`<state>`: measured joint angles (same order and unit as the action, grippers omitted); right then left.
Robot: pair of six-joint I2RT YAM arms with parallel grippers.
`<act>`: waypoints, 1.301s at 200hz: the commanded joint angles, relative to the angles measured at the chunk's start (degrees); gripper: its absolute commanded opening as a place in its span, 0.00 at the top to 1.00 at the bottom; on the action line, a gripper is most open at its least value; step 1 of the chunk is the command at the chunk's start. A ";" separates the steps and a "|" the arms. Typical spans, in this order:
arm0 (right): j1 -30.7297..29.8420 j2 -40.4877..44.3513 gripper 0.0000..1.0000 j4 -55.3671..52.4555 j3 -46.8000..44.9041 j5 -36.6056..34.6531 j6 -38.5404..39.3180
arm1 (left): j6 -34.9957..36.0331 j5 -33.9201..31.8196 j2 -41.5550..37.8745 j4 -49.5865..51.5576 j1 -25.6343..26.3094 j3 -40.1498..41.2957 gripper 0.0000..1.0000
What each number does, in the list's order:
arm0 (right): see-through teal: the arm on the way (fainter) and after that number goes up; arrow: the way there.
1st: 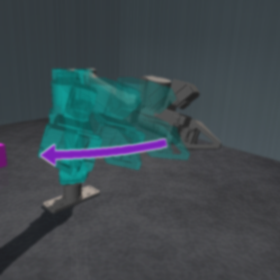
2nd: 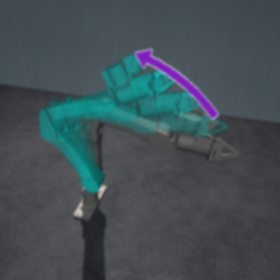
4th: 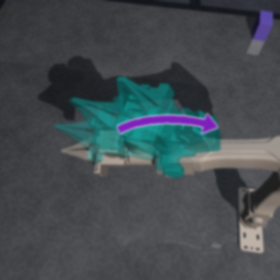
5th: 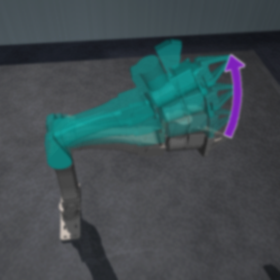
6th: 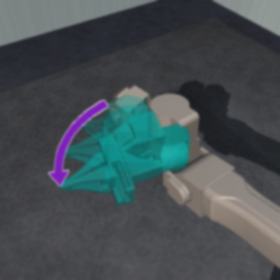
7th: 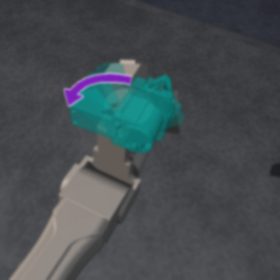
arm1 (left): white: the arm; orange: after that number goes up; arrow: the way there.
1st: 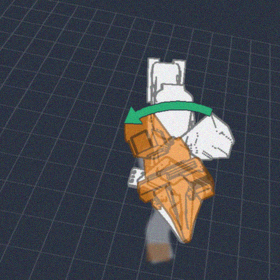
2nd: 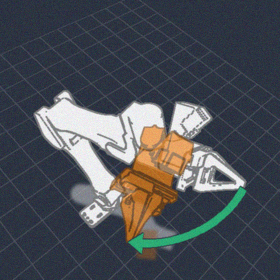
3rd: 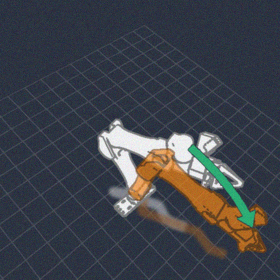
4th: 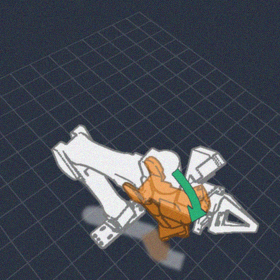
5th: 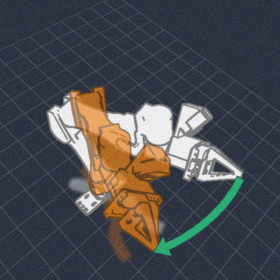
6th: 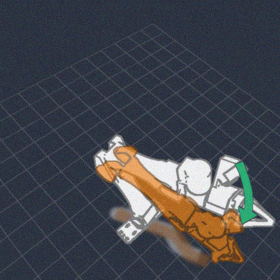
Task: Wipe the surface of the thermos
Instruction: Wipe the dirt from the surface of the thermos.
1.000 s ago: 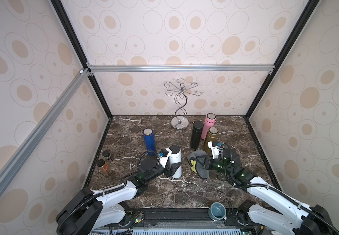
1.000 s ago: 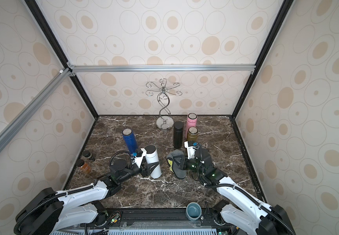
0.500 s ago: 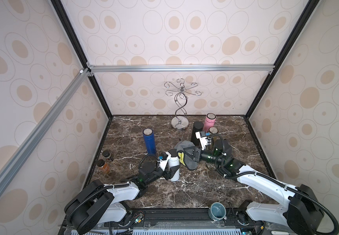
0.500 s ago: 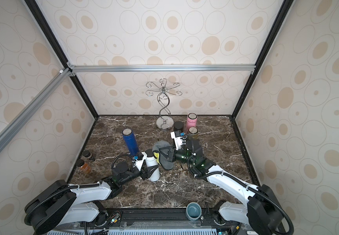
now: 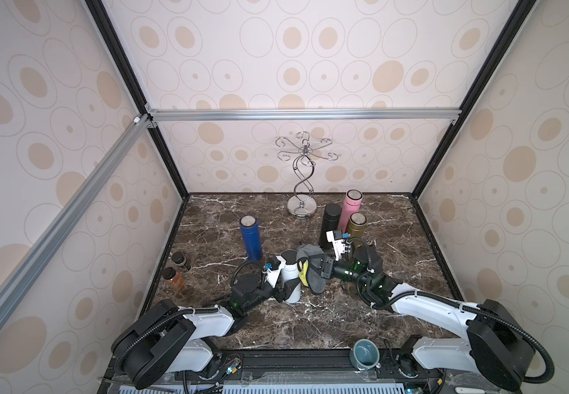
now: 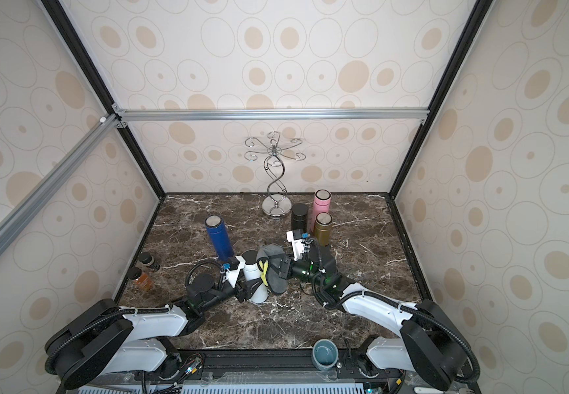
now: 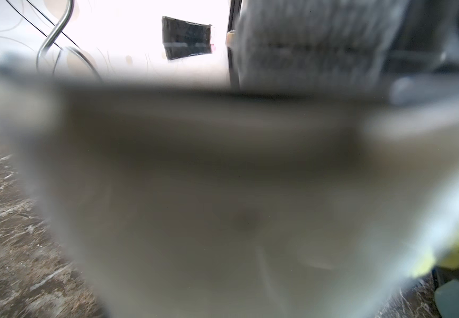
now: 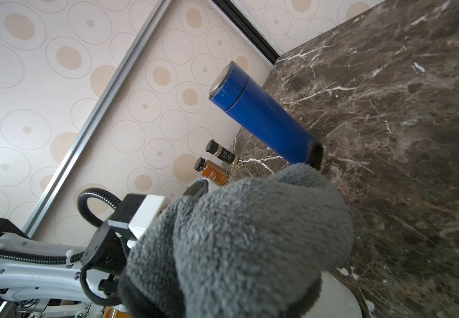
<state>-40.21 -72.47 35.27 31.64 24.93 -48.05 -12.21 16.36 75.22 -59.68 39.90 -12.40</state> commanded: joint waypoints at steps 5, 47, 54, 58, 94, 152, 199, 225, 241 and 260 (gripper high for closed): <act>-0.83 0.08 1.00 -2.08 -3.11 -2.91 -2.39 | -0.25 -1.27 -0.89 -5.48 -0.36 -0.60 1.00; -0.75 4.95 1.00 -17.88 1.85 -8.48 3.66 | -0.63 0.28 -7.42 -3.67 -1.78 0.26 1.00; -0.71 5.42 1.00 -16.31 1.70 -8.04 3.86 | -0.72 0.96 -8.41 -3.37 -2.14 0.35 1.00; -0.67 5.71 1.00 -15.26 1.45 -7.84 3.97 | -0.71 1.44 -8.71 -3.34 -2.27 0.43 1.00; -0.75 3.47 1.00 -4.77 1.93 -3.57 1.54 | -3.53 6.33 -9.57 -6.29 -4.23 0.96 1.00; -0.75 -5.46 1.00 4.61 6.03 5.31 -2.12 | -8.85 12.95 -11.15 -11.19 -5.01 -0.92 1.00; -1.08 -7.76 1.00 7.88 -0.03 5.11 -5.45 | -7.73 11.06 -15.09 -9.22 -5.07 -2.26 1.00; -1.19 -5.36 1.00 4.66 -2.85 3.79 -4.98 | -6.76 9.71 -16.24 -7.09 -5.01 -2.98 1.00; -1.18 -3.01 1.00 1.83 -3.35 2.82 -4.18 | -6.19 8.10 -15.93 -6.23 -5.05 -3.30 1.00; -1.19 0.08 1.00 -1.46 -2.36 1.36 -2.46 | -6.47 6.18 -14.41 -6.32 -5.02 -3.42 1.00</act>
<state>-40.51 -76.60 37.12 28.60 26.50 -51.22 -19.44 25.85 60.53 -61.82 35.29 -12.01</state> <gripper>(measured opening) 0.095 0.659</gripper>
